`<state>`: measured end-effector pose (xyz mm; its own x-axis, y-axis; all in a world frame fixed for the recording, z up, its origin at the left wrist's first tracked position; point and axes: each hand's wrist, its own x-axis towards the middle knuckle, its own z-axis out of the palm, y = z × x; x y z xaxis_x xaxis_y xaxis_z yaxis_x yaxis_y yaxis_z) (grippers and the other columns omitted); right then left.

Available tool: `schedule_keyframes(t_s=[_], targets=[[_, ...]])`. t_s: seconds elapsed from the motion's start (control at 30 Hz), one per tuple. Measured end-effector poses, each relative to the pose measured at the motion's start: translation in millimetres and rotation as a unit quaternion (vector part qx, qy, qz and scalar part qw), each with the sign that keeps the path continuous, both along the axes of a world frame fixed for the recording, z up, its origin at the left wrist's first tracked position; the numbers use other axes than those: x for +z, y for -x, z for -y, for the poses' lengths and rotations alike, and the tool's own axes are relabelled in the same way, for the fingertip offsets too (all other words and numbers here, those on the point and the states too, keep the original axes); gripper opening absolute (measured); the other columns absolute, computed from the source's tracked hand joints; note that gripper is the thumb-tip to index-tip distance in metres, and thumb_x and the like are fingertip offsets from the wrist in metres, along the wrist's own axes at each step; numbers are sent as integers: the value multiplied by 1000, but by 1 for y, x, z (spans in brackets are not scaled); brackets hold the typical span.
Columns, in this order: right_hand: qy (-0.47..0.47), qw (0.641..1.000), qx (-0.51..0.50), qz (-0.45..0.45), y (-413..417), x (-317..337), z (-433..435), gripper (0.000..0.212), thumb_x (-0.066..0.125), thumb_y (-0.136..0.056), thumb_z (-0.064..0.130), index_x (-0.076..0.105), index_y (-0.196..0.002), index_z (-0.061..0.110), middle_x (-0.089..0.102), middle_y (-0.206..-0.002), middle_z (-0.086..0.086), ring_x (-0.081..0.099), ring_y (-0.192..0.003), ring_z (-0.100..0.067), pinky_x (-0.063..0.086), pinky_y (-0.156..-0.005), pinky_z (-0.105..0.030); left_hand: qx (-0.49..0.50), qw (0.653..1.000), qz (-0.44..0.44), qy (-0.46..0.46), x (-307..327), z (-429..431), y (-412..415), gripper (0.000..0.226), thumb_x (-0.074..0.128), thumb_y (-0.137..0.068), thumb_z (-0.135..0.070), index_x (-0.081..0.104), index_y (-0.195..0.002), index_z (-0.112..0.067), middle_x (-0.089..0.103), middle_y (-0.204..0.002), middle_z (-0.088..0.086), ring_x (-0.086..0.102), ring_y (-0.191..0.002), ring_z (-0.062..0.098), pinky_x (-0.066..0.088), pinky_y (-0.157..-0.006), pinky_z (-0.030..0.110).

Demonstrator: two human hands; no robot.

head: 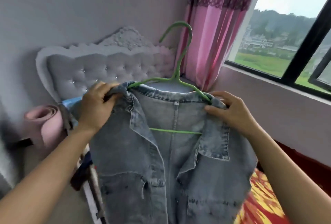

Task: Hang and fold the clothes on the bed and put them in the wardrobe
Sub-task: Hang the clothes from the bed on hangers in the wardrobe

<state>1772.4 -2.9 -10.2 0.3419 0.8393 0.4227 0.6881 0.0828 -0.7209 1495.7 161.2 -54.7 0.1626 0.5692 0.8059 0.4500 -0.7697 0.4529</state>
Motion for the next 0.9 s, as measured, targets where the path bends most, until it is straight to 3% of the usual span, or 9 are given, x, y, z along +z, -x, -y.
schedule_keyframes(t_s=[0.07, 0.2, 0.33, 0.4, 0.5, 0.6, 0.73, 0.83, 0.9], targets=[[4, 998, 63, 19, 25, 16, -19, 26, 73, -78, 22, 63, -89, 42, 68, -85, 7, 60, -78, -6, 51, -73, -21, 72, 997, 9, -22, 8, 1, 37, 29, 64, -77, 4, 69, -104, -5, 61, -87, 23, 50, -81, 23, 27, -63, 21], [21, 989, 142, 42, 82, 33, -52, 16, 68, -82, 27, 68, -98, 29, 65, -95, -26, 57, -78, -20, 51, -82, -47, 133, 990, 26, -49, 25, -2, 110, 27, 59, -78, -2, 67, -104, 0, 58, -86, 25, 52, -82, 33, 36, -73, 30], [12, 973, 200, 111, 154, 30, -91, 12, 61, -88, 30, 59, -76, 28, 56, -61, 3, 44, -57, -5, 37, -56, -21, 205, 975, 32, -75, 30, 11, 194, 22, 63, -78, -2, 68, -100, 0, 60, -78, 2, 50, -80, 21, 35, -72, 12], [14, 963, 211, 170, 203, 25, -111, 27, 56, -91, 28, 44, -68, 26, 41, -58, 9, 36, -53, -6, 28, -52, -20, 233, 969, 36, -68, 29, 22, 242, 20, 65, -78, 0, 69, -98, 0, 52, -78, -14, 48, -79, 15, 30, -71, -1], [17, 942, 257, 214, 276, 21, -134, 37, 53, -93, 26, 32, -63, 22, 36, -57, 6, 35, -54, -10, 27, -53, -23, 264, 963, 51, -25, 23, 34, 315, 20, 67, -78, 1, 69, -98, 1, 52, -77, -13, 43, -76, 1, 27, -71, -7], [41, 912, 299, 277, 353, 28, -159, 36, 57, -91, 33, 37, -63, 22, 41, -61, 4, 42, -61, -17, 31, -61, -34, 285, 956, 74, 6, 15, 42, 392, 23, 66, -79, 3, 68, -102, 1, 50, -79, -16, 46, -77, -1, 32, -70, -3], [18, 875, 425, 230, 467, 42, -182, 10, 68, -85, 21, 61, -91, 25, 57, -87, 8, 54, -79, -8, 37, -67, -12, 318, 945, 71, 6, 12, 60, 484, 25, 66, -79, 7, 69, -103, 0, 52, -82, -18, 51, -75, -11, 34, -70, 0], [25, 835, 502, 223, 536, 37, -194, 25, 63, -88, 10, 55, -79, 32, 54, -80, 14, 53, -74, -1, 36, -66, -7, 355, 932, 71, 7, 6, 69, 536, 27, 66, -76, 11, 68, -102, 4, 50, -85, -19, 49, -82, -24, 33, -73, -3], [50, 822, 518, 233, 569, 30, -206, 14, 62, -88, 10, 58, -78, 19, 54, -79, 8, 53, -75, -9, 37, -67, -10, 374, 925, 72, 10, 2, 72, 564, 26, 67, -75, 12, 68, -100, 6, 50, -84, -18, 50, -82, -23, 33, -74, -3]])
